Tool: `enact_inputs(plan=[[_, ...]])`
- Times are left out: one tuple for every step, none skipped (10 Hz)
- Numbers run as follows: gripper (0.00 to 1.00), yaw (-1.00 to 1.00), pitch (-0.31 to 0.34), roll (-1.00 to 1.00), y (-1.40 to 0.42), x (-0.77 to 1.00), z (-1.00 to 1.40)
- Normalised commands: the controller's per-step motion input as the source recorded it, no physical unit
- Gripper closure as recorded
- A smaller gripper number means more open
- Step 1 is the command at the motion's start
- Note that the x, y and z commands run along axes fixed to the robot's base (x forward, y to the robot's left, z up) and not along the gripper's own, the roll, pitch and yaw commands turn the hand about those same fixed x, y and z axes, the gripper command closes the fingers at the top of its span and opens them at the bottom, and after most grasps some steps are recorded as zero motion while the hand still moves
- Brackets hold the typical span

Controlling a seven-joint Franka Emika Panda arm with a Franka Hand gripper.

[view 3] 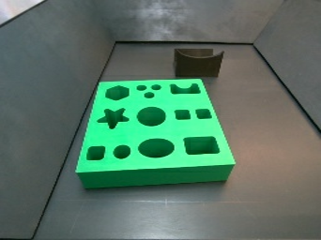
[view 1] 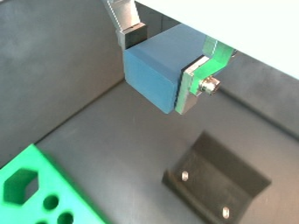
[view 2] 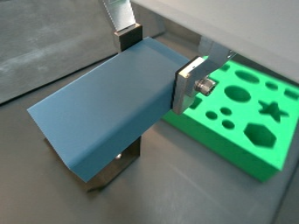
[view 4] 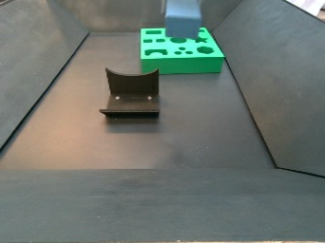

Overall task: Pick up the rectangle object. Move up. Place the rectangle object on the fixture. Regrasp the rectangle object. Move to above the board. Insert the rectangle object.
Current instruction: Place the rectangle object on the fixture.

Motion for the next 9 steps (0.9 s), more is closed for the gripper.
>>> enact_inputs(plan=[[1.0, -0.01, 0.009, -1.0, 0.04, 1.0, -0.24], [1.0, -0.02, 0.027, -1.0, 0.05, 1.0, -0.19], [1.0, -0.02, 0.039, -1.0, 0.05, 1.0, -0.17], [1.0, -0.03, 0.061, -1.0, 0.06, 1.0, -0.13], [1.0, -0.05, 0.073, -1.0, 0.06, 1.0, -0.1], [1.0, -0.06, 0.08, -1.0, 0.06, 1.0, -0.09], [1.0, -0.08, 0.088, -1.0, 0.06, 0.97, -0.07], [1.0, -0.09, 0.09, -0.93, 0.06, 0.89, -0.05], [1.0, -0.1, 0.084, -0.82, 0.05, 0.84, -0.04]])
